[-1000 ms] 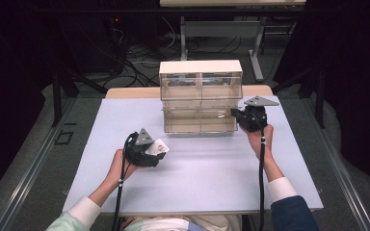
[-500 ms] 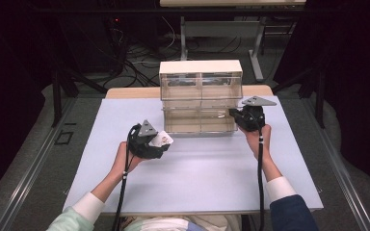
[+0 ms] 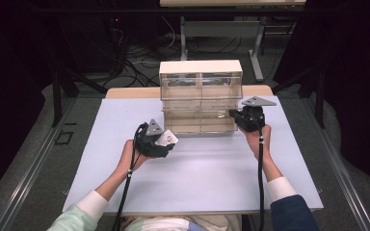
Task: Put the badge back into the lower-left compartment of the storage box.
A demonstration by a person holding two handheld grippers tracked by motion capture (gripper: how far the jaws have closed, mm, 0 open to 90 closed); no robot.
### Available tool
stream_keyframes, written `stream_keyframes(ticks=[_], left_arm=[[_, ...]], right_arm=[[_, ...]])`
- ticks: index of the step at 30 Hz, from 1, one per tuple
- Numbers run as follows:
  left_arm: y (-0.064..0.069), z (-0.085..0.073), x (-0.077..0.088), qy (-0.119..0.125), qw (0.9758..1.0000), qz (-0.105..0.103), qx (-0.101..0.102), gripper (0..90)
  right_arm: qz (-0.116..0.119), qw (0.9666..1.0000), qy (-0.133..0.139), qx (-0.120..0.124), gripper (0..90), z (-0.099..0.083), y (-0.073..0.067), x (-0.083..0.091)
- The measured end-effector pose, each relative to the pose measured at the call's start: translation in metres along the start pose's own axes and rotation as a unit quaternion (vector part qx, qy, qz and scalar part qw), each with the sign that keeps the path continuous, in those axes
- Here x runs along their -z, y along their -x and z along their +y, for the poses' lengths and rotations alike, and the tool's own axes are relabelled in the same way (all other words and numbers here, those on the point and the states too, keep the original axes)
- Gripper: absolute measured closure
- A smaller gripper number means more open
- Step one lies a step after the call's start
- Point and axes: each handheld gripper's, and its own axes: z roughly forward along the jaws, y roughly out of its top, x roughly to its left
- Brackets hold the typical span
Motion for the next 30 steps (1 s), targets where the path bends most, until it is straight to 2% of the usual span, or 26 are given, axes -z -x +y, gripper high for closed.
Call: stream_keyframes(ticks=[3, 10, 11, 12, 13, 16, 17, 20, 22, 23, 24, 25, 30], left_arm=[[0.001, 0.003, 0.001, 0.005, 1.0, 0.0, -0.008, 33.7], [0.002, 0.01, -0.003, 0.009, 0.9999, 0.006, -0.002, 33.7], [0.002, 0.012, -0.004, 0.016, 0.9998, 0.013, -0.003, 33.7], [0.002, 0.014, -0.003, 0.012, 0.9999, 0.01, -0.003, 33.7], [0.003, 0.015, -0.004, 0.021, 0.9997, 0.015, -0.001, 33.7], [0.004, 0.018, -0.005, 0.015, 0.9998, 0.01, -0.005, 33.7], [0.005, 0.018, -0.007, 0.021, 0.9997, 0.015, 0.0, 33.7], [0.003, 0.02, -0.009, 0.015, 0.9998, 0.014, -0.007, 33.7], [0.005, 0.021, -0.01, 0.021, 0.9995, 0.022, -0.007, 33.7], [0.005, 0.022, -0.01, 0.017, 0.9997, 0.017, 0.0, 33.7], [0.006, 0.022, -0.011, 0.023, 0.9993, 0.031, -0.005, 33.7], [0.007, 0.023, -0.011, 0.022, 0.9992, 0.033, -0.005, 33.7], [0.007, 0.027, -0.014, 0.023, 0.9991, 0.035, 0.0, 33.7]], right_arm=[[0.001, 1.0, 0.0, 0.003, 90.0, 0.001, -0.001, 0.001], [0.0, 1.0, -0.002, 0.007, 90.0, 0.0, 0.0, -0.001], [0.002, 1.0, 0.0, 0.002, 90.0, 0.0, 0.0, -0.001], [0.002, 1.0, -0.001, 0.002, 90.0, 0.0, -0.001, -0.001], [0.002, 1.0, -0.001, 0.001, 90.0, 0.0, -0.001, -0.001], [0.0, 1.0, -0.004, 0.006, 90.0, 0.0, -0.001, 0.0], [0.0, 1.0, -0.004, 0.005, 90.0, 0.0, -0.001, 0.0], [0.002, 1.0, -0.004, 0.001, 90.0, 0.0, -0.002, -0.001], [0.0, 1.0, -0.004, 0.005, 90.0, 0.0, -0.002, -0.001], [-0.001, 1.0, -0.004, 0.005, 90.0, 0.0, -0.002, -0.001], [-0.001, 1.0, -0.004, 0.006, 90.0, 0.0, -0.002, -0.001], [-0.001, 1.0, -0.003, 0.004, 90.0, 0.0, -0.002, -0.001], [-0.001, 1.0, -0.003, 0.005, 90.0, 0.0, -0.004, -0.002]])
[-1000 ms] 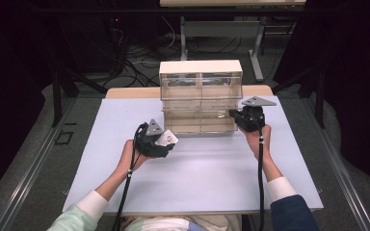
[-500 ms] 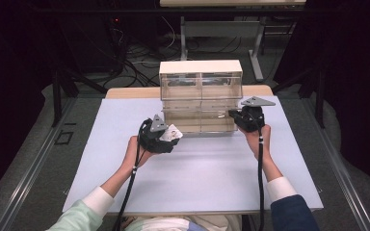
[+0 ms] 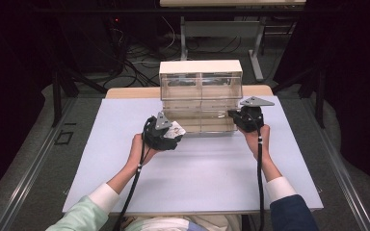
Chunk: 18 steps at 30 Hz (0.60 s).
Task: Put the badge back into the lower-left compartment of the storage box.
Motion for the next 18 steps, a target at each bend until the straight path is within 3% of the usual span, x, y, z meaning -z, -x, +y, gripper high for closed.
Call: stream_keyframes(ticks=[6, 7, 10, 11, 18], left_arm=[[0.001, 0.006, -0.005, 0.003, 1.0, 0.005, -0.003, 33.7], [0.002, 0.006, -0.007, 0.013, 0.9998, 0.013, 0.0, 33.7], [0.003, 0.008, -0.008, 0.005, 0.9999, 0.014, -0.001, 33.7], [0.004, 0.007, -0.01, 0.014, 0.9996, 0.023, -0.001, 33.7], [0.006, 0.009, -0.014, 0.025, 0.9991, 0.035, 0.003, 33.7]], right_arm=[[-0.002, 1.0, 0.002, 0.002, 90.0, 0.0, 0.002, 0.0], [-0.001, 1.0, 0.002, 0.001, 90.0, 0.0, 0.002, 0.001], [-0.003, 1.0, 0.002, -0.001, 90.0, 0.0, 0.002, 0.002], [-0.002, 1.0, 0.001, -0.003, 90.0, 0.0, 0.002, 0.002], [-0.001, 1.0, 0.002, -0.001, 90.0, 0.0, 0.002, 0.002]])
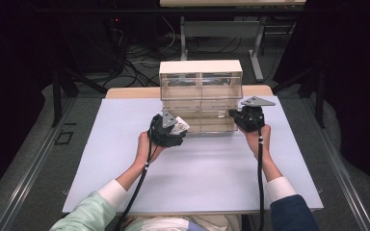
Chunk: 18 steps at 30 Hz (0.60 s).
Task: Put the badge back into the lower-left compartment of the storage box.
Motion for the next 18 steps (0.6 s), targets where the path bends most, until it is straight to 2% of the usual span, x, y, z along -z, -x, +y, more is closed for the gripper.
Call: stream_keyframes(ticks=[7, 10, 14, 15, 16, 18], left_arm=[[0.001, 0.003, -0.006, 0.002, 0.9998, 0.02, -0.003, 33.7], [0.004, 0.003, -0.009, 0.008, 0.9996, 0.021, 0.016, 33.7], [0.004, 0.004, -0.011, 0.006, 0.9995, 0.03, 0.006, 33.7], [0.005, 0.004, -0.012, 0.008, 0.9995, 0.027, 0.018, 33.7], [0.004, 0.004, -0.012, 0.006, 0.9995, 0.027, 0.013, 33.7], [0.006, 0.004, -0.014, 0.011, 0.9993, 0.028, 0.022, 33.7]], right_arm=[[-0.001, 1.0, 0.0, 0.002, 90.0, 0.0, 0.0, 0.0], [-0.002, 1.0, -0.001, 0.002, 90.0, 0.0, 0.0, -0.001], [-0.003, 1.0, -0.001, 0.001, 90.0, 0.0, 0.0, -0.001], [-0.004, 1.0, -0.002, 0.001, 90.0, 0.0, 0.0, -0.001], [-0.005, 1.0, -0.003, 0.001, 90.0, 0.0, -0.001, 0.0], [-0.007, 1.0, -0.003, 0.003, 90.0, 0.0, -0.001, 0.0]])
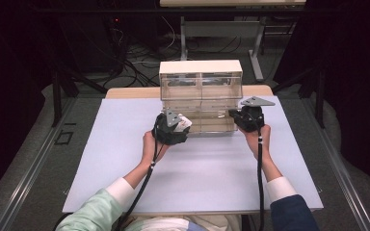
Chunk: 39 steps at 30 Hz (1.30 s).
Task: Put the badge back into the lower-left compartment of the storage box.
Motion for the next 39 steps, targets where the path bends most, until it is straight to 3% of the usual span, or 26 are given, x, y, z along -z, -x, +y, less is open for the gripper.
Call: stream_keyframes(ticks=[8, 12, 15, 21, 31, 33, 39], left_arm=[[0.001, 0.006, -0.005, -0.002, 1.0, 0.001, -0.003, 33.7], [0.003, 0.004, -0.009, 0.0, 1.0, 0.001, 0.009, 33.7], [0.003, 0.004, -0.014, -0.003, 1.0, 0.007, 0.005, 33.7], [0.004, 0.003, -0.019, 0.0, 0.9995, 0.018, 0.024, 33.7], [0.005, 0.002, -0.03, -0.006, 0.9993, 0.032, 0.016, 33.7], [0.006, 0.002, -0.032, -0.01, 0.9991, 0.033, 0.024, 33.7], [0.005, 0.002, -0.036, -0.012, 0.9989, 0.039, 0.022, 33.7]], right_arm=[[0.003, 0.9999, 0.003, -0.01, 90.0, 0.002, 0.0, 0.002], [0.002, 1.0, 0.004, -0.005, 90.0, 0.001, 0.001, 0.002], [0.003, 1.0, 0.005, -0.008, 90.0, 0.001, 0.0, 0.001], [0.002, 0.9999, 0.002, -0.011, 90.0, 0.001, 0.0, 0.001], [0.001, 1.0, 0.003, -0.003, 90.0, 0.001, 0.0, -0.001], [0.003, 1.0, 0.003, -0.003, 90.0, 0.001, -0.001, 0.0], [0.001, 1.0, 0.0, -0.006, 90.0, 0.001, -0.002, -0.001]])
